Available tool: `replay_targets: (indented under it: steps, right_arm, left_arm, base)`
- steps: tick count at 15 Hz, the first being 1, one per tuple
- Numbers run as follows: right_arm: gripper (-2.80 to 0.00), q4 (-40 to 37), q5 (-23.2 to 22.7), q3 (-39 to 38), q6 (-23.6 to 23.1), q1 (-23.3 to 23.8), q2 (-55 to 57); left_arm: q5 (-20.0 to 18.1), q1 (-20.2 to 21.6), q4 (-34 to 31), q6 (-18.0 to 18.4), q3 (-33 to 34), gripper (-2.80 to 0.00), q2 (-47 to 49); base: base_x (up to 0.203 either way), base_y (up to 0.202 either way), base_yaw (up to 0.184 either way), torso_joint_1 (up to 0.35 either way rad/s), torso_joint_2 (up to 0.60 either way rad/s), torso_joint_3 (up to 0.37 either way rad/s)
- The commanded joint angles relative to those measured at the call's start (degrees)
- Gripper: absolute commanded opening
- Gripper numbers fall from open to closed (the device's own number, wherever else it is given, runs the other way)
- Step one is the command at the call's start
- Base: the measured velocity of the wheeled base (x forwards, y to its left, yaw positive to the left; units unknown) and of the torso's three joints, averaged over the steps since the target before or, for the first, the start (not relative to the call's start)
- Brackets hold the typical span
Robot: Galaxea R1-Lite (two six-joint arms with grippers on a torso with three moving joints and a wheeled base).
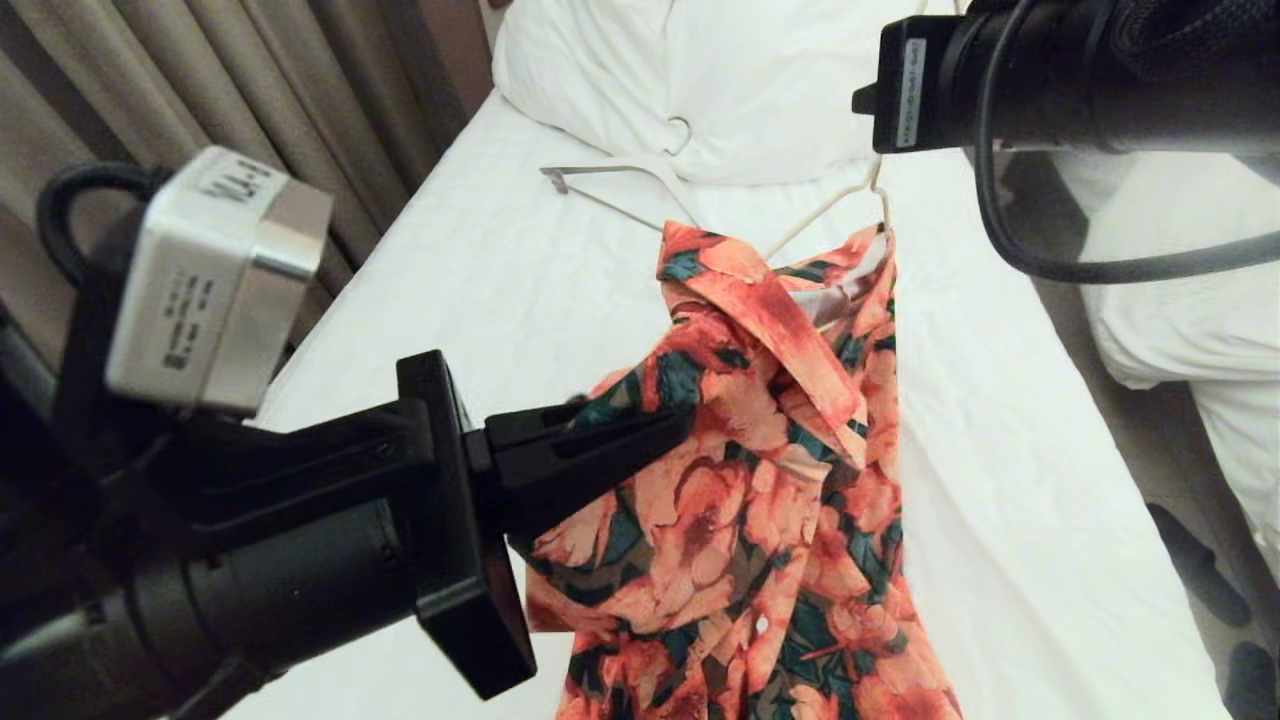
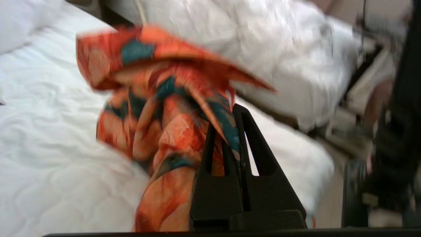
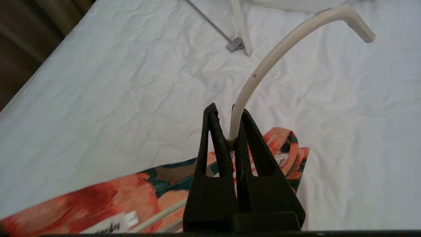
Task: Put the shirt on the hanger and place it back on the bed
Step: Take the clothes hanger out of the clothes
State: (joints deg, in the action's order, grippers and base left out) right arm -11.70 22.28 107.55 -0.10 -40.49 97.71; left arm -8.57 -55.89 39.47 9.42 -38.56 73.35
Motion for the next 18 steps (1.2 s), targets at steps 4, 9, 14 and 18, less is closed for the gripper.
replay_targets:
  steps: [4, 9, 14, 18]
  right_arm:
    - [-2.8, -2.16, 0.13, 3.68, -0.78, 0.77, 0.38]
    - [-2.8, -3.33, 0.13, 5.04, -1.03, 0.6, 0.03]
    - [-2.8, -3.33, 0.22, 5.03, -1.22, 0.59, 0.03]
    - [-2.8, -3.24, 0.22, 5.03, -1.22, 2.01, 0.29]
  left_arm:
    - [-0.31, 0.0, -0.01, 0.34, 0.41, -2.8, -0.2]
    - [-0.13, 0.06, 0.3, 0.25, 0.34, -2.8, 0.65]
    - [2.01, 0.35, 0.72, -0.01, -1.08, 0.0, 1.25]
    - [2.9, 0.74, 0.56, -0.02, -2.28, 0.0, 0.14]
  base:
    - [0.0, 0.0, 0.0, 0.0, 0.0, 0.0]
    - [0.0, 0.0, 0.0, 0.0, 0.0, 0.0]
    - [0.0, 0.0, 0.0, 0.0, 0.0, 0.0]
    - [0.0, 0.0, 0.0, 0.0, 0.0, 0.0]
